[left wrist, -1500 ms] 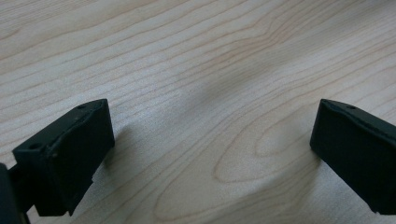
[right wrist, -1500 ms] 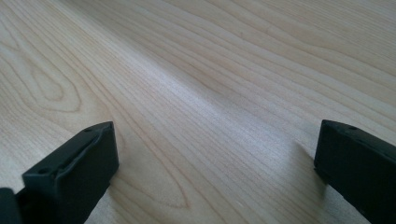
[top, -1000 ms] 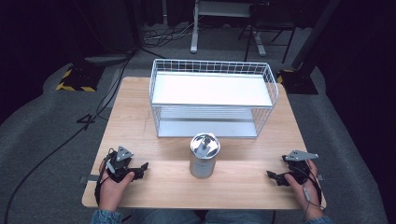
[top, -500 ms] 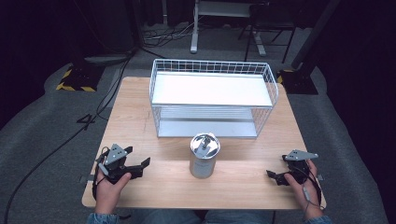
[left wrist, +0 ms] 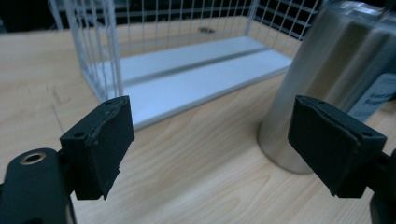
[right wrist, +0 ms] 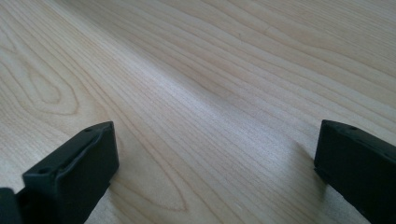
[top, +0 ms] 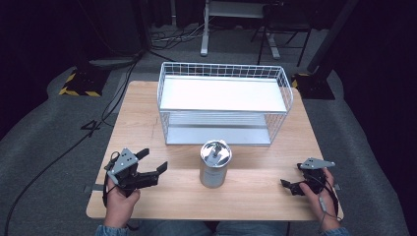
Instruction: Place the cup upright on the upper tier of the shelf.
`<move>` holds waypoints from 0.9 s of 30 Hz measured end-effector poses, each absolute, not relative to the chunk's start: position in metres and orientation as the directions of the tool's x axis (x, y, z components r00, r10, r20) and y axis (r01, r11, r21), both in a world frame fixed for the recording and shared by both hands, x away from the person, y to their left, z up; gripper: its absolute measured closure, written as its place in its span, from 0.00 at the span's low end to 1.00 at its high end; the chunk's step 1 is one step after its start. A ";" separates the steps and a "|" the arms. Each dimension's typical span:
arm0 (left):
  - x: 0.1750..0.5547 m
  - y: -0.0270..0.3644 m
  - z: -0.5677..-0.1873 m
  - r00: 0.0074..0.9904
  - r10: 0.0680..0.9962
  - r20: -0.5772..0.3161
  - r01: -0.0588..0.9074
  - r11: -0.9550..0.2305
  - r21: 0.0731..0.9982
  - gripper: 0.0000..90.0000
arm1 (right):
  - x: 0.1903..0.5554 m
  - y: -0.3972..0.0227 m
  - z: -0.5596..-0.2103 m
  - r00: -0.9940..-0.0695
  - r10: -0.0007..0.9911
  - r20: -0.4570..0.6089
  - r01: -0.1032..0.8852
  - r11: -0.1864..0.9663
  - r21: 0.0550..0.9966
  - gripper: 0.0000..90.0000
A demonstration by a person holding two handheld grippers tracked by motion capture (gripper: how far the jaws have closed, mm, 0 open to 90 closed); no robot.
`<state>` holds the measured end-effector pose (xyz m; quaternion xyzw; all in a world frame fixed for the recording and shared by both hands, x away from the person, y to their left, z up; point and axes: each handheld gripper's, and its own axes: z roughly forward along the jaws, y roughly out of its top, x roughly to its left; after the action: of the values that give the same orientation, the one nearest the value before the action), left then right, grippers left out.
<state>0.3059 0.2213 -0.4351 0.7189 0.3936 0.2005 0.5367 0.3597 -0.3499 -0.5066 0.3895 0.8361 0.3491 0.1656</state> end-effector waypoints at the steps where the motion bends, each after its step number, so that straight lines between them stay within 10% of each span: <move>1: 0.303 0.219 -0.433 0.624 0.774 -0.108 0.315 -0.123 0.941 0.17 | 0.360 -0.350 -0.507 -0.642 0.767 -0.005 0.536 0.453 0.713 0.00; 8: 0.290 0.202 -0.420 0.661 0.750 0.030 0.152 -0.173 0.973 0.16 | 0.360 -0.350 -0.507 -0.642 0.767 -0.005 0.536 0.453 0.712 0.00; 27: 0.302 0.179 -0.410 0.695 0.716 -0.063 0.205 -0.113 0.972 0.00 | 0.360 -0.350 -0.507 -0.642 0.767 -0.008 0.534 0.454 0.713 0.00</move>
<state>0.3019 0.1794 -0.4097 0.7131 0.3231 0.2194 0.5822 0.3596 -0.3498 -0.5066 0.3888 0.8362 0.3489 0.1669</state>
